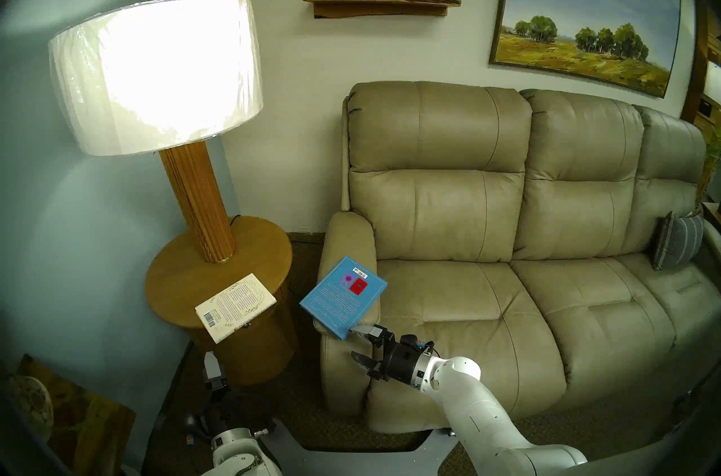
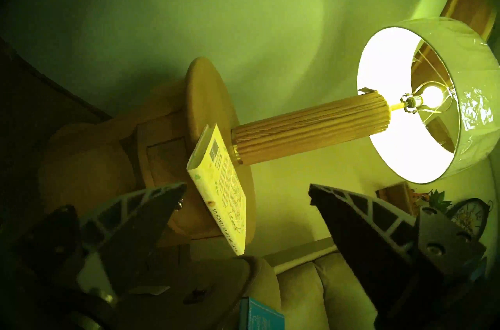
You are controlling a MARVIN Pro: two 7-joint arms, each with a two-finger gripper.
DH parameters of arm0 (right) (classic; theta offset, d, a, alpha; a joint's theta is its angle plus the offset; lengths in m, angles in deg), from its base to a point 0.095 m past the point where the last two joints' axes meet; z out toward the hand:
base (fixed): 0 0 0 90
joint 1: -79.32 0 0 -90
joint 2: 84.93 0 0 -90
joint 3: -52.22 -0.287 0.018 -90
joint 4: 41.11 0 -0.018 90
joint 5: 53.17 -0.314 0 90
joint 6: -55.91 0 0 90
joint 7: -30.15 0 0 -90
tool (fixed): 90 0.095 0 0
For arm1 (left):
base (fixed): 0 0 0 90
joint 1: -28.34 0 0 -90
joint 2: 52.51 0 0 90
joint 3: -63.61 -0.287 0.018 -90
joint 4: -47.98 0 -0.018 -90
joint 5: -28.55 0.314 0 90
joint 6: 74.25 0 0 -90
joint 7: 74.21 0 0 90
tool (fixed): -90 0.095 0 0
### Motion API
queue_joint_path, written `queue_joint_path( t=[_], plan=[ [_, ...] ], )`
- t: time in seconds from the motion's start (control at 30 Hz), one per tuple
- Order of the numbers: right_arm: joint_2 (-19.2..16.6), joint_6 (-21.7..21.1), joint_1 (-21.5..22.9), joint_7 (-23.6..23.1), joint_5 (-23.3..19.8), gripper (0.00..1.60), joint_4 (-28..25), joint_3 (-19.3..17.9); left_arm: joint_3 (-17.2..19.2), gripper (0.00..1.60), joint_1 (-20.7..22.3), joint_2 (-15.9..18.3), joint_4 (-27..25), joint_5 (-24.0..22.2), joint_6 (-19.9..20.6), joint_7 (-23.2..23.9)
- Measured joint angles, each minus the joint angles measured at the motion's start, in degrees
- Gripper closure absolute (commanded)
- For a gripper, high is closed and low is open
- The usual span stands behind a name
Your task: Move books from sofa to side table
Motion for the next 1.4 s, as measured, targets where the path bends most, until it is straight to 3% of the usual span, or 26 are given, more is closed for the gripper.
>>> queue_joint_path(
  t=[0.17, 0.57, 1.03, 1.13, 1.17, 1.2, 1.23, 1.27, 1.4],
  plan=[
    [0.4, 4.2, 2.4, 0.6, 1.1, 0.00, 3.3, 0.1, 1.0, 0.00, -0.7, -1.7, 1.5, 0.0, 1.8, 4.0],
    [2.0, 12.2, 8.2, 3.9, 2.2, 0.00, 11.0, 0.1, 2.8, 0.00, -0.4, -4.3, 5.2, -0.7, 5.3, 8.1],
    [2.6, 15.7, 13.8, 3.4, 1.1, 0.01, 17.9, -2.0, 4.4, 0.00, 0.6, -5.8, 6.7, -2.5, 8.2, 10.1],
    [2.6, 16.0, 14.7, 3.4, 0.9, 0.30, 19.3, -2.3, 4.6, 0.00, 0.6, -6.0, 6.7, -2.7, 8.6, 10.4],
    [2.7, 16.2, 15.4, 3.5, 0.9, 0.88, 20.4, -2.6, 4.7, 0.00, 0.6, -6.1, 6.6, -2.9, 8.9, 10.7],
    [2.7, 16.3, 15.7, 3.6, 0.8, 1.06, 21.0, -2.7, 4.8, 0.00, 0.6, -6.1, 6.6, -2.9, 9.0, 10.8],
    [2.7, 16.4, 16.0, 3.6, 0.9, 1.06, 21.6, -2.8, 4.9, 0.00, 0.6, -6.1, 6.6, -3.0, 9.1, 10.9],
    [2.7, 16.4, 16.2, 3.6, 0.9, 1.60, 22.1, -2.8, 5.0, 0.00, 0.5, -6.1, 6.6, -3.0, 9.2, 11.0],
    [2.5, 17.0, 16.9, 2.5, 1.5, 1.60, 23.4, -2.0, 5.0, 0.00, 0.2, -6.1, 6.6, -3.0, 9.9, 11.3]
  ],
)
